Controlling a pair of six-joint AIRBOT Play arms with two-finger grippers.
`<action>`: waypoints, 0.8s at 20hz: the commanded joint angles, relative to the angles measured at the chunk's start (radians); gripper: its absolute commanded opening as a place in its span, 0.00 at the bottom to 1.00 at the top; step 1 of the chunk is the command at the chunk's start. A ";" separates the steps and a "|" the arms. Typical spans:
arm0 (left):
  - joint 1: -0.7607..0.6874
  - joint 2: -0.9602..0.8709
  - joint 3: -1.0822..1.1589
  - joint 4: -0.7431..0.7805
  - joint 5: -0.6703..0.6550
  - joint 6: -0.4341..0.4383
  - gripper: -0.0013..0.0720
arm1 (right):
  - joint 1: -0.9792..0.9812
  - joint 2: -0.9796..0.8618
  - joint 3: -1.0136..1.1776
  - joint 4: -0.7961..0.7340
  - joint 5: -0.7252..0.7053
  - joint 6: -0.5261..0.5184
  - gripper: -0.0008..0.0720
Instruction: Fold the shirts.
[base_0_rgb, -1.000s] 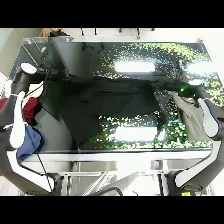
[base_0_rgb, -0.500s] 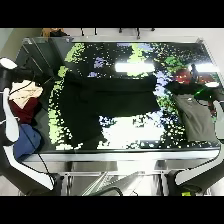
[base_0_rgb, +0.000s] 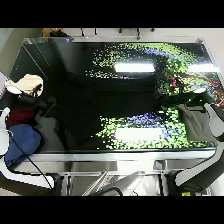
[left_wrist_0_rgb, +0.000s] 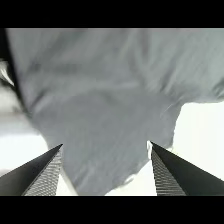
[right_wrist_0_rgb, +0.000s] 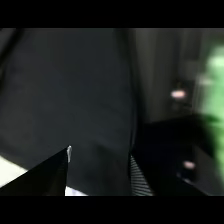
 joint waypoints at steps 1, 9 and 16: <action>0.002 0.042 -0.168 -0.002 0.049 0.013 0.83 | 0.058 -0.017 -0.006 -0.035 0.006 0.000 0.61; 0.002 0.052 -0.196 -0.002 0.322 0.041 0.83 | 0.074 -0.016 -0.005 -0.035 0.022 0.001 0.61; -0.051 -0.071 0.000 -0.010 0.282 0.041 0.83 | 0.074 -0.016 -0.005 -0.035 0.022 0.004 0.61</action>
